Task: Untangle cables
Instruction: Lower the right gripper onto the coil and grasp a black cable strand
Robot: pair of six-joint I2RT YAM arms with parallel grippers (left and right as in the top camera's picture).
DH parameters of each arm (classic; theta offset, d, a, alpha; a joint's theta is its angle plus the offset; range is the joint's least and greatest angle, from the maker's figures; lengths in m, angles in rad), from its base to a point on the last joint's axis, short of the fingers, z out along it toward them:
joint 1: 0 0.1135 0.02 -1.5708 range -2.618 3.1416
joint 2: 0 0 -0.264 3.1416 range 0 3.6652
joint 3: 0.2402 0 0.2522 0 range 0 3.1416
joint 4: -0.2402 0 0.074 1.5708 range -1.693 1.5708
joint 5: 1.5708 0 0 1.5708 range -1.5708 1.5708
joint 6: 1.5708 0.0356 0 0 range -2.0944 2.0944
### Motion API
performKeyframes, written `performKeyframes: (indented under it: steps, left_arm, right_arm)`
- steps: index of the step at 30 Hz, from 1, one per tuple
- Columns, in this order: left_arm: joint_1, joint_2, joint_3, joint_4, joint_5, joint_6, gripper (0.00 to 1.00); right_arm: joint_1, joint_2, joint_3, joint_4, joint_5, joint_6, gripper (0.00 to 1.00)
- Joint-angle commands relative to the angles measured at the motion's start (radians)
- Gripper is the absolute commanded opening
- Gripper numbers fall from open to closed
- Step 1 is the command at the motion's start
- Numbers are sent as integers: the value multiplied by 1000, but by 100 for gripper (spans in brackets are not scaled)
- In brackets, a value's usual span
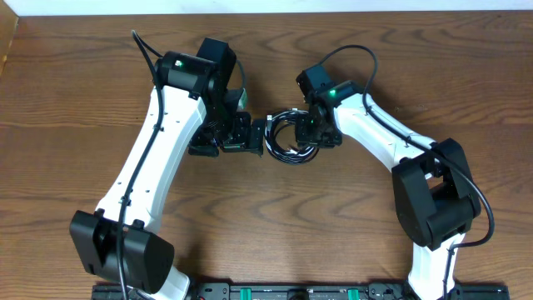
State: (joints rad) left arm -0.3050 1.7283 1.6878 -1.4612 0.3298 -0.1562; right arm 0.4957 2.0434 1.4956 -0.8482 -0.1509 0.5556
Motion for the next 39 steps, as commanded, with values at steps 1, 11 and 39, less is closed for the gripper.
performKeyframes:
  steps: [1,11,39]
  left_arm:
    - [-2,4,-4,-3,-14,13,98]
    - [-2,4,-4,-3,-14,13,98]
    - [-2,4,-4,-3,-14,13,98]
  right_arm:
    - [-4,5,-4,10,28,21,37]
    - [10,5,-19,39,65,95,33]
    - [37,77,-21,83,66,95,29]
